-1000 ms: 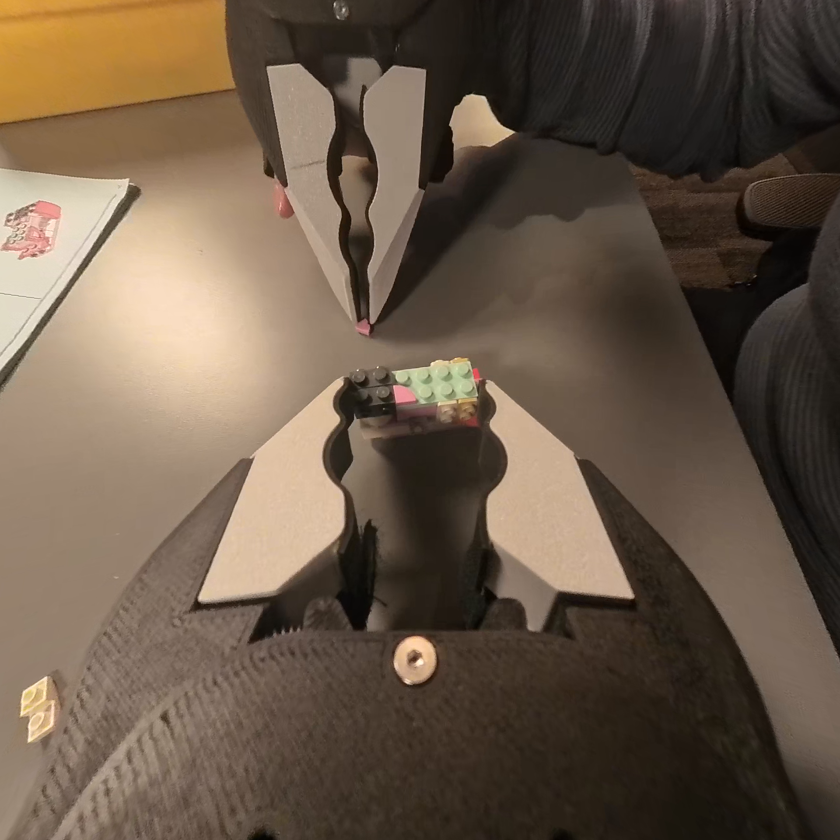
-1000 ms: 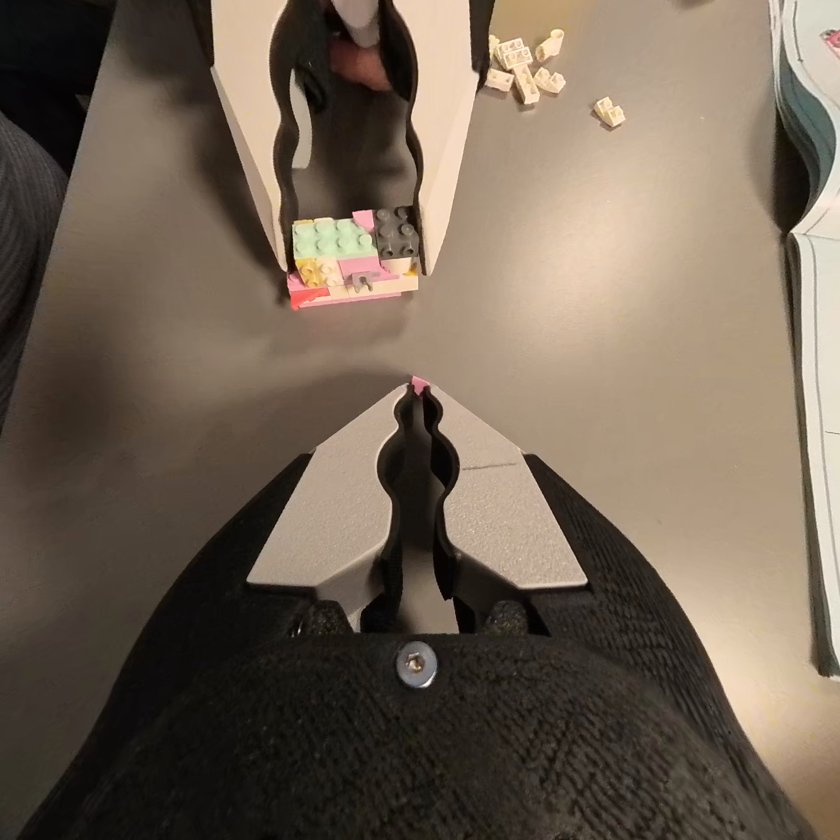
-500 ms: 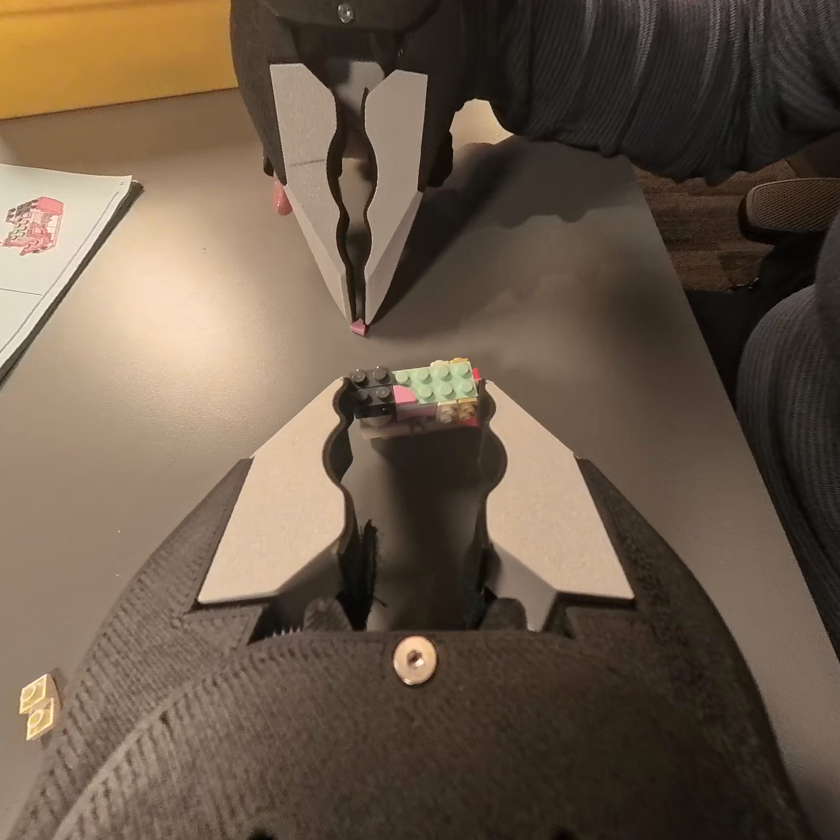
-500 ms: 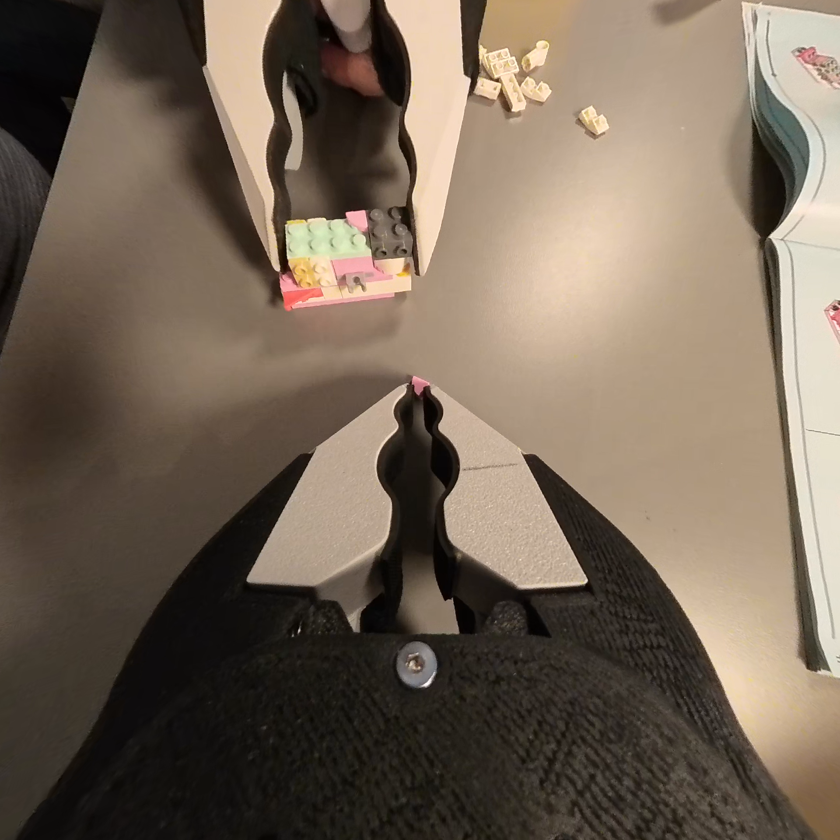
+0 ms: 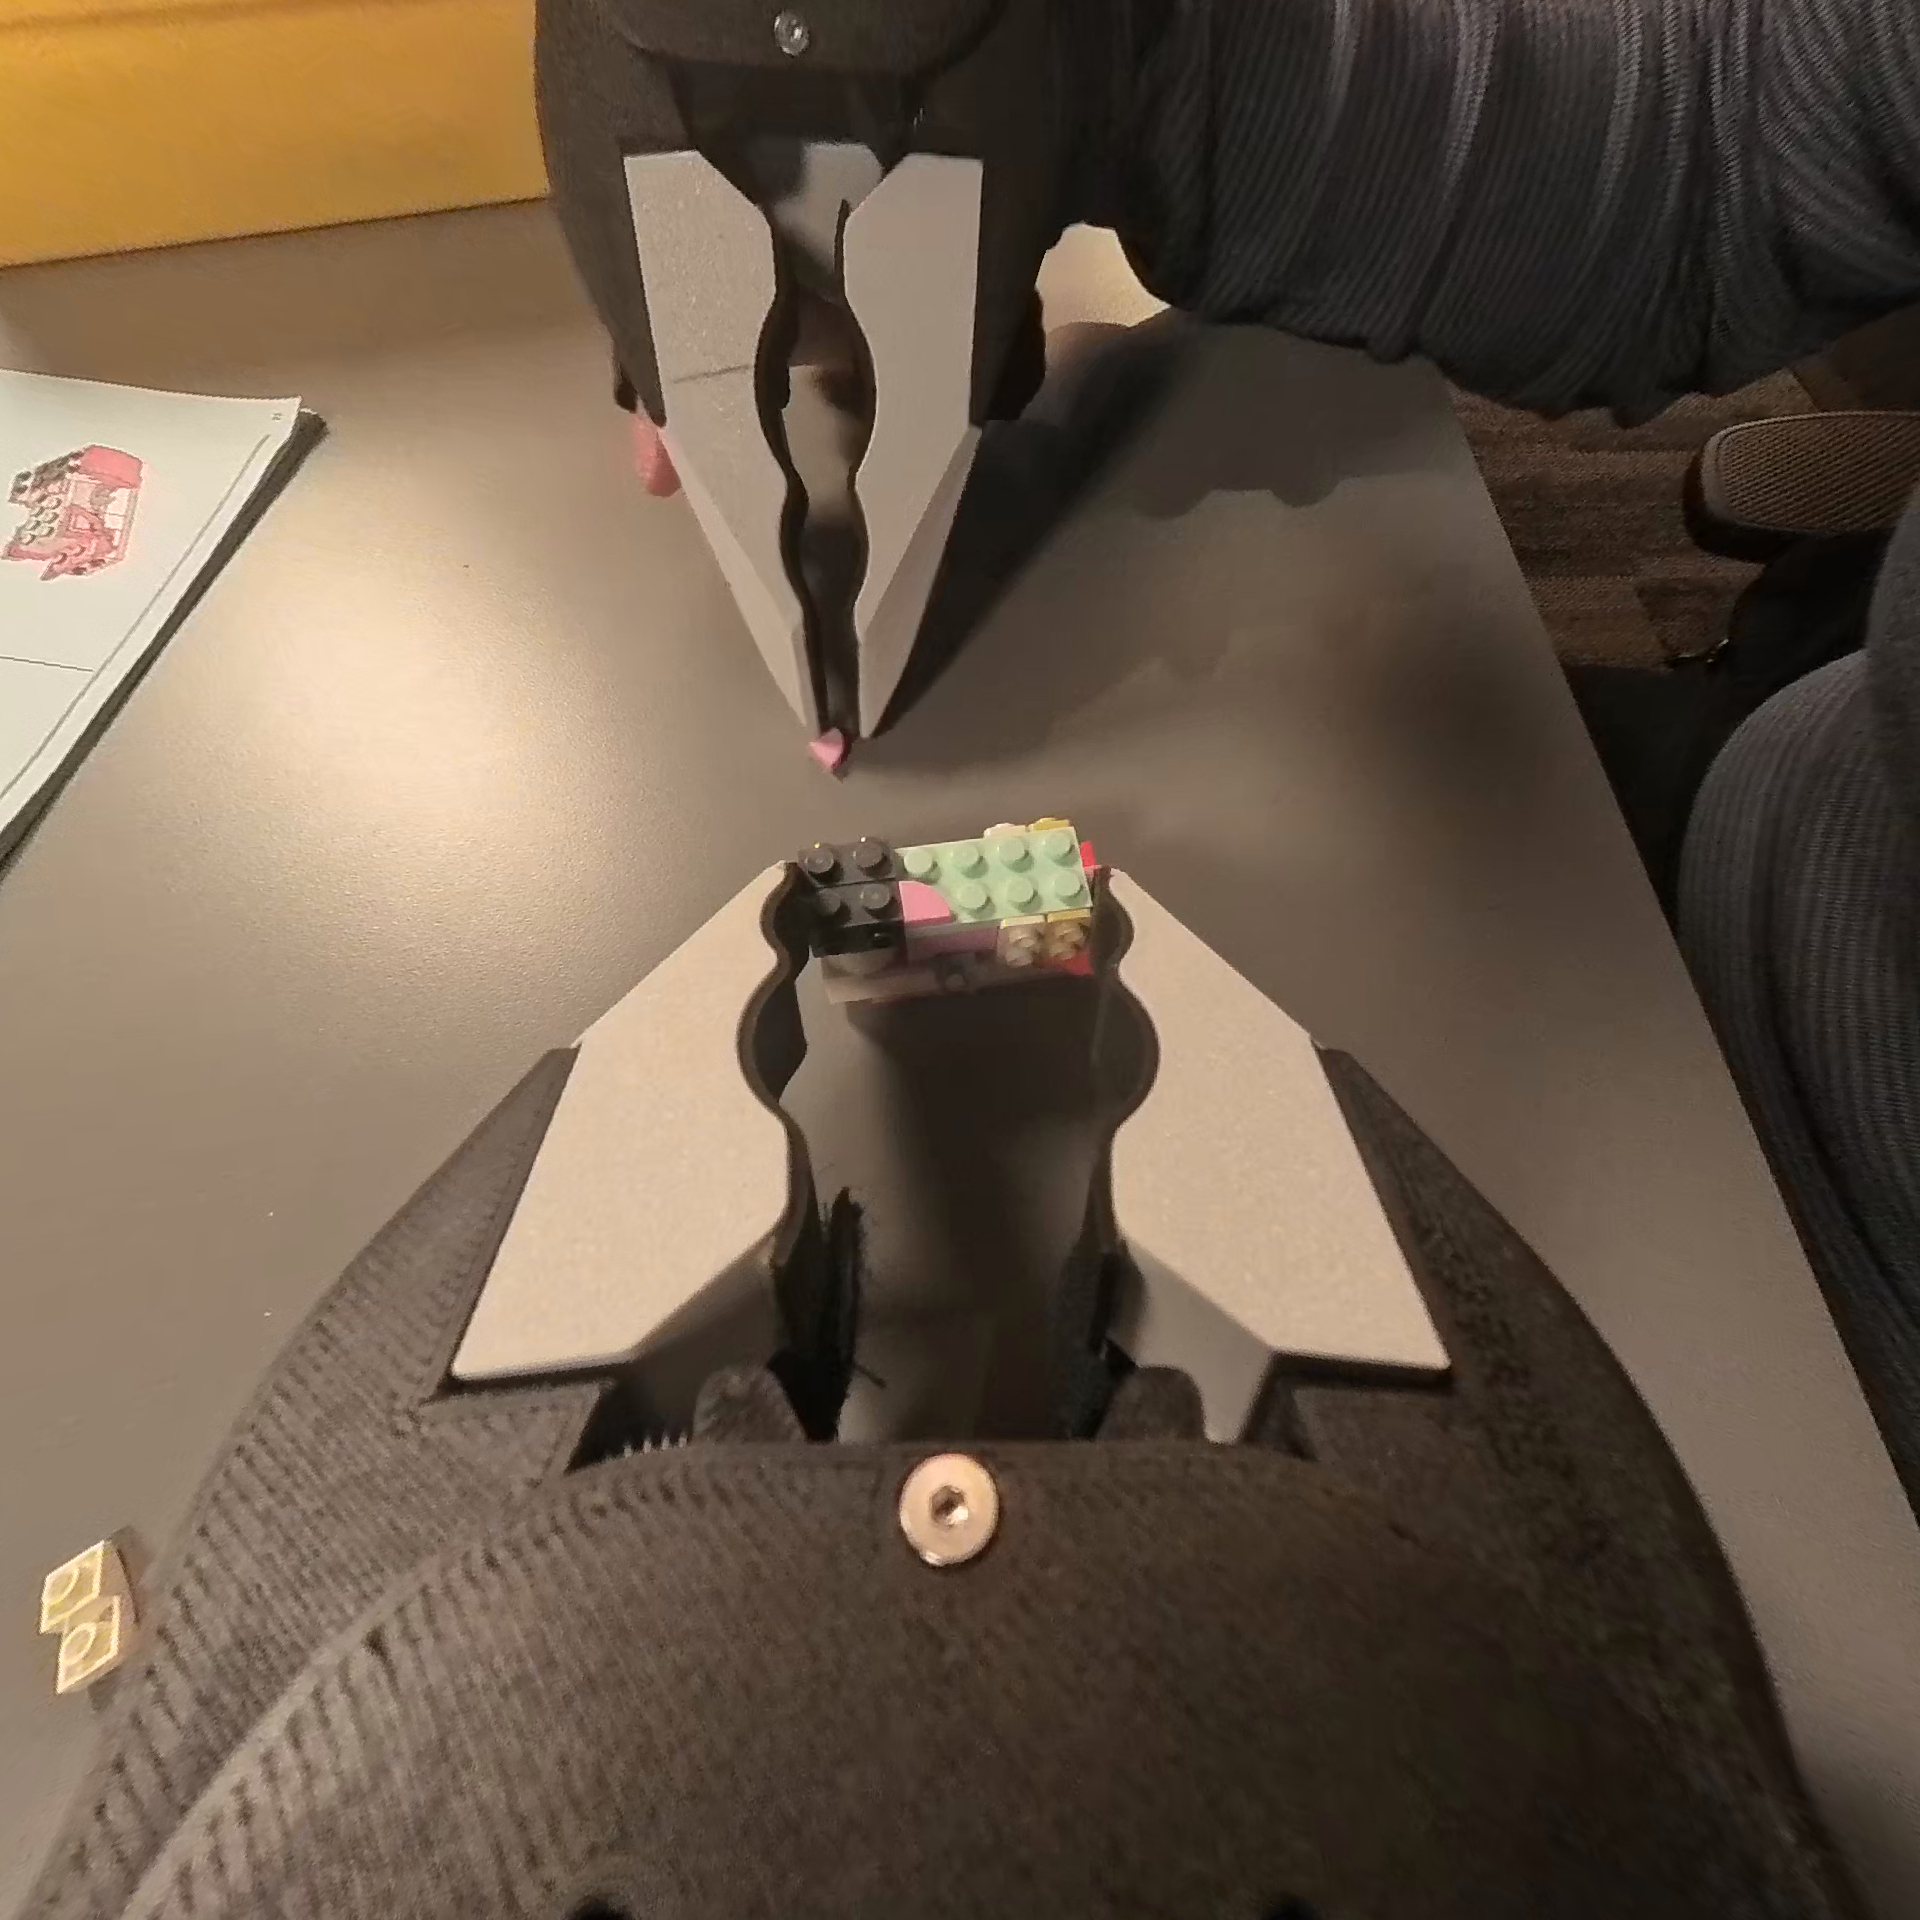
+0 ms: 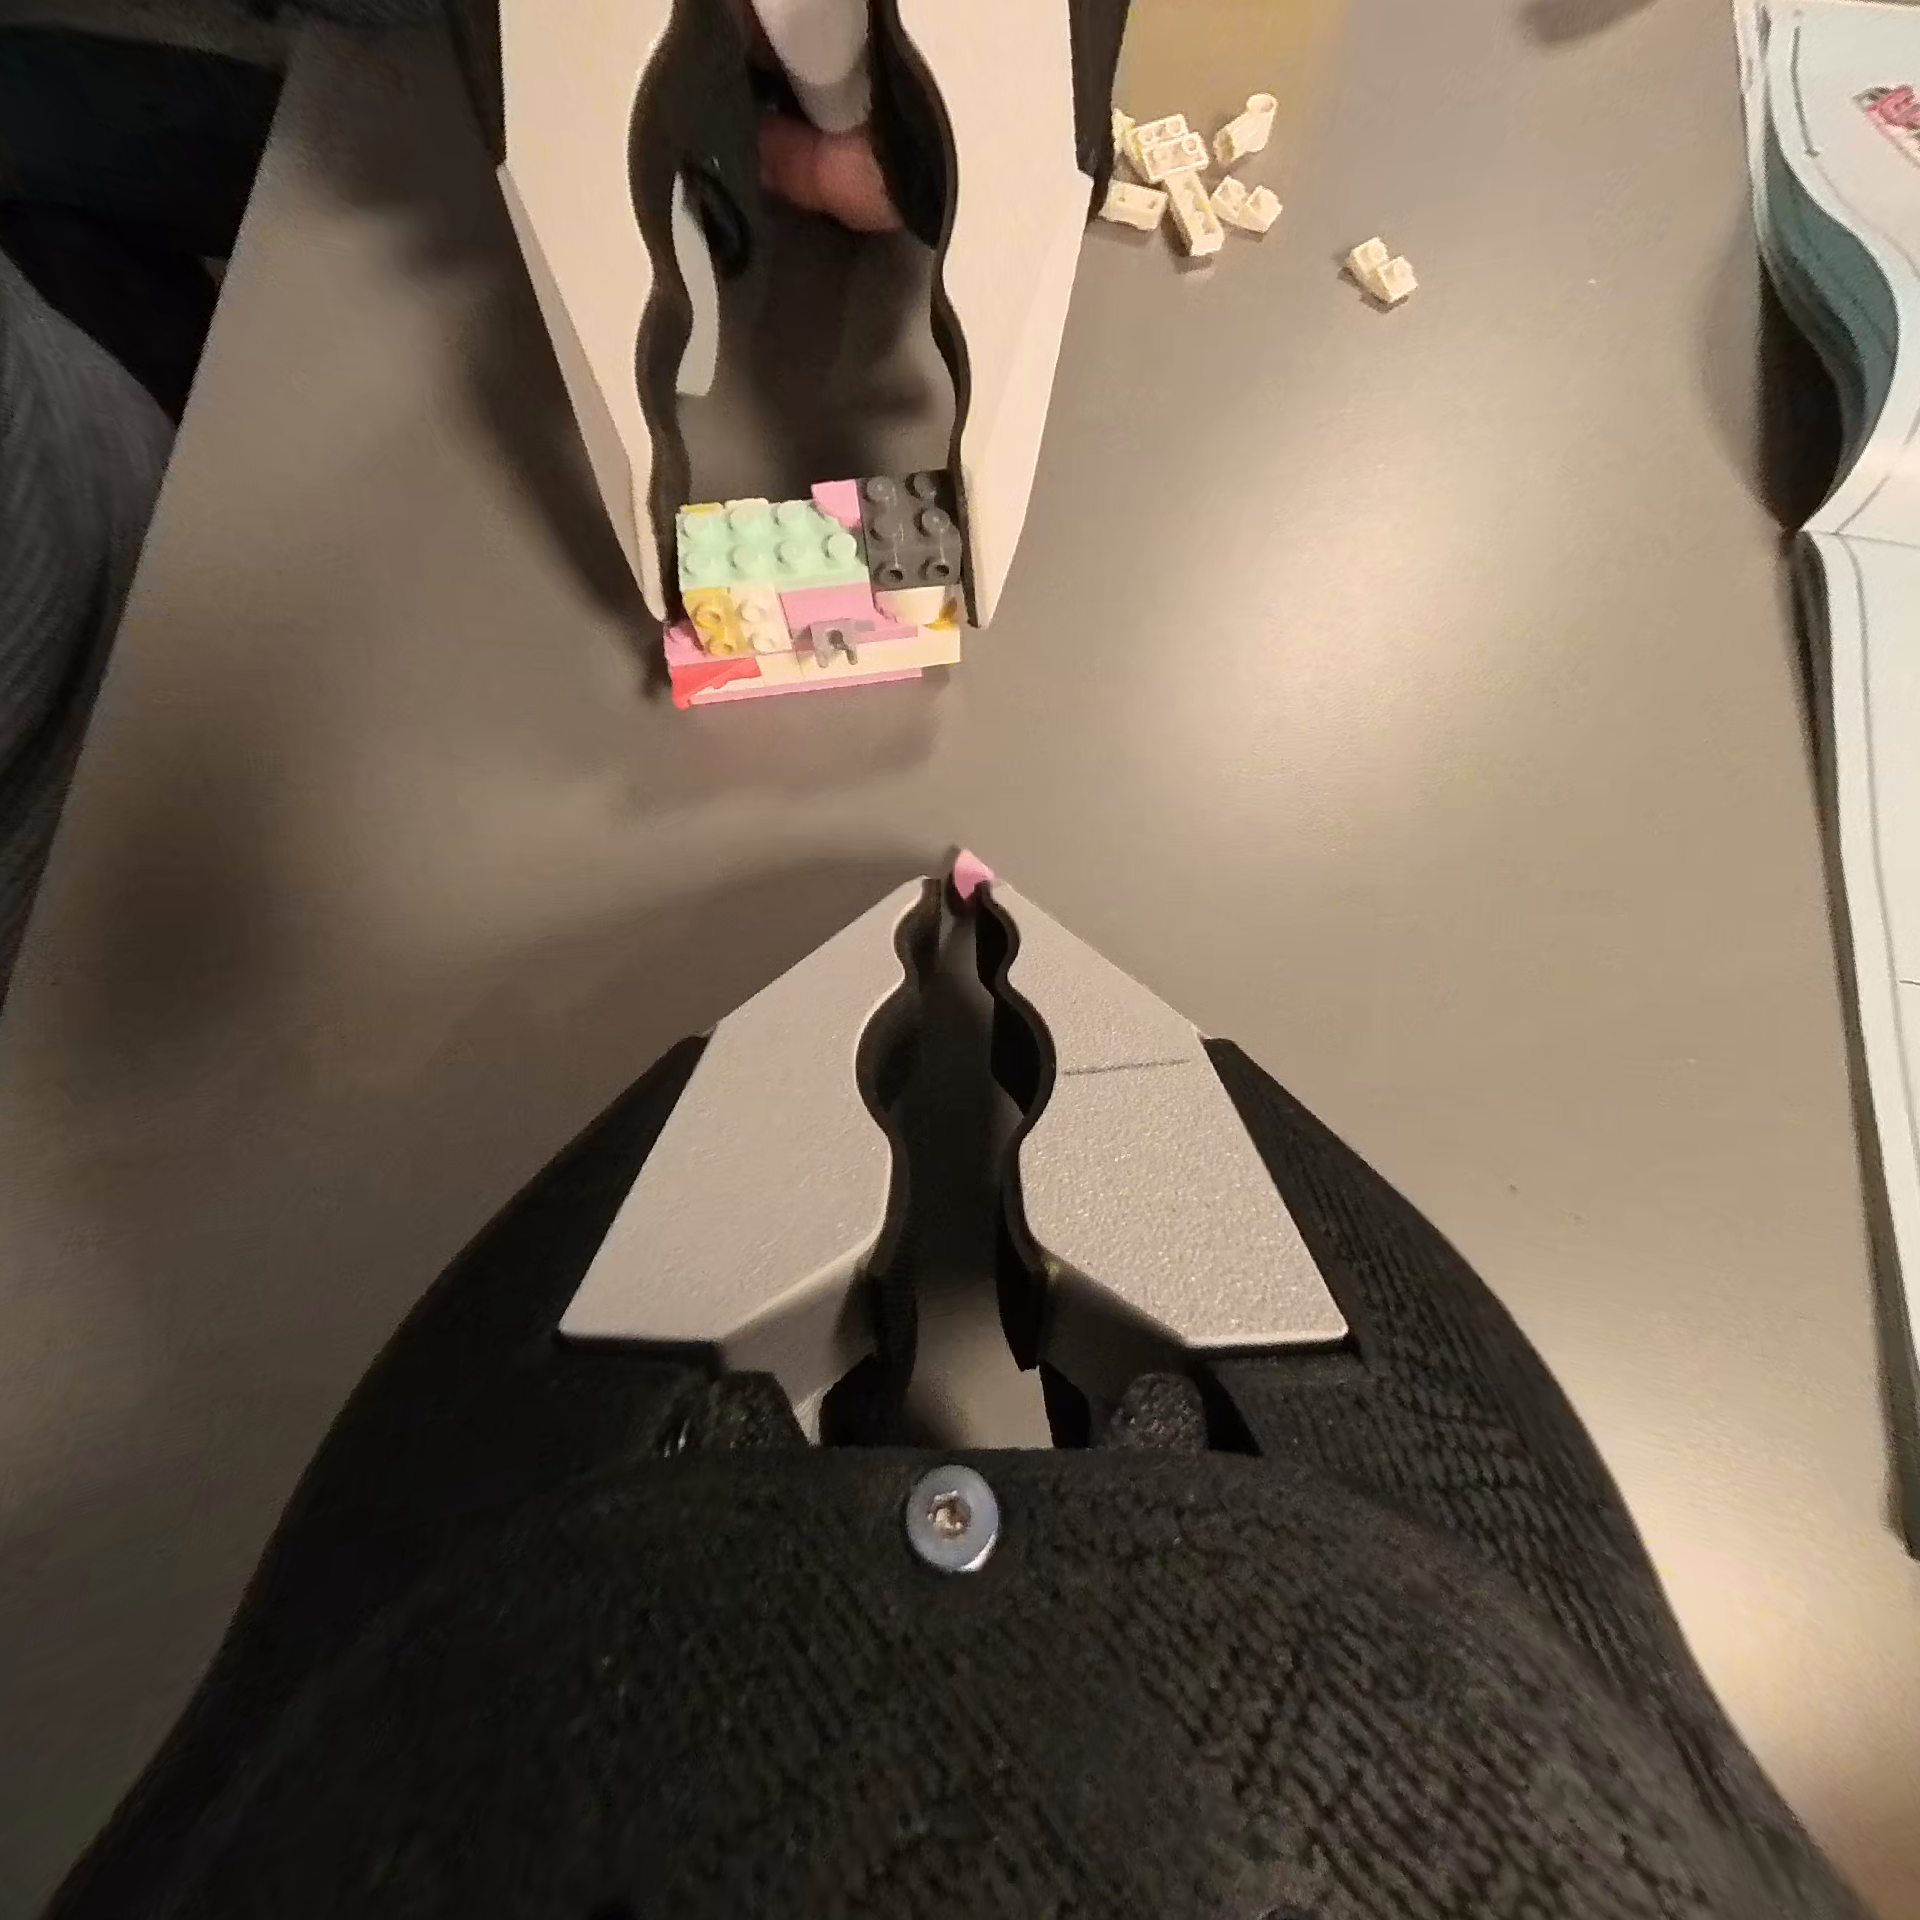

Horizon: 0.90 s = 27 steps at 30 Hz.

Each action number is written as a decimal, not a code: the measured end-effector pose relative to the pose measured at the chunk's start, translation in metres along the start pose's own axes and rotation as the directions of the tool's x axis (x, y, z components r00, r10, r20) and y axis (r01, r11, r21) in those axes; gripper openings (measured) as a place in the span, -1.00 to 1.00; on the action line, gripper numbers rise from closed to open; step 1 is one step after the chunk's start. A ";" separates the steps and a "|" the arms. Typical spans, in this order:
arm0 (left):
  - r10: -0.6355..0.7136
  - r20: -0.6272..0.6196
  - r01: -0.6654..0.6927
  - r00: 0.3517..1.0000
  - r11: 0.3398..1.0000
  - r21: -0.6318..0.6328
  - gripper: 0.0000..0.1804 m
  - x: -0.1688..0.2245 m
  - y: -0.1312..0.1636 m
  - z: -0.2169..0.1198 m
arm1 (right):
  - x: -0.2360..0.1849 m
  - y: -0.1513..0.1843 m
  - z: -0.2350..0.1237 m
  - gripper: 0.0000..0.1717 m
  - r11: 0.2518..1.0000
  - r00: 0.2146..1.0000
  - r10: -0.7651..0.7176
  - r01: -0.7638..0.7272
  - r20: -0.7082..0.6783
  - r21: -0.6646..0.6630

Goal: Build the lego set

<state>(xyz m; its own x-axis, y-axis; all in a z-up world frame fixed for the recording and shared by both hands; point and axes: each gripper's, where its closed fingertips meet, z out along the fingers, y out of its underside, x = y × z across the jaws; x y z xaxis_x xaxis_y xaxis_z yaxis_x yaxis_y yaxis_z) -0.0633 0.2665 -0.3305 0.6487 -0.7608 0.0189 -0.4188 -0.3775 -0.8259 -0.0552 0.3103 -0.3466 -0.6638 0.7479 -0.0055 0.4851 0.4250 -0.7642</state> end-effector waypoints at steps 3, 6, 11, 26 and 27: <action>-0.001 -0.001 0.001 1.000 1.000 0.000 -0.40 0.000 0.000 0.000 | -0.006 0.000 0.000 -0.95 1.000 0.999 0.017 -0.017 0.043 0.005; -0.001 -0.001 0.001 1.000 1.000 0.000 -0.40 0.000 0.000 0.000 | -0.009 -0.003 -0.002 -0.95 0.999 0.998 0.026 -0.027 0.062 0.023; -0.002 -0.001 0.002 1.000 1.000 0.000 -0.40 0.001 0.000 0.000 | 0.000 -0.008 -0.008 -0.95 0.998 1.000 0.022 -0.023 0.016 0.062; -0.001 -0.001 0.001 1.000 1.000 0.000 -0.40 0.001 0.000 0.000 | 0.000 -0.004 0.003 -0.87 0.999 1.000 -0.017 0.017 -0.001 0.027; -0.001 -0.001 0.001 1.000 1.000 0.000 -0.40 0.001 0.000 0.000 | 0.000 -0.003 0.004 -0.88 1.000 1.000 -0.021 0.021 -0.006 0.019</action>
<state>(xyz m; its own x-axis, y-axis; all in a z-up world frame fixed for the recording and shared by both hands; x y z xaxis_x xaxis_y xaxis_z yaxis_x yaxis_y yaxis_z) -0.0629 0.2660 -0.3302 0.6487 -0.7608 0.0198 -0.4183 -0.3782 -0.8258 -0.0592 0.3070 -0.3471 -0.6707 0.7416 0.0145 0.4597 0.4309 -0.7765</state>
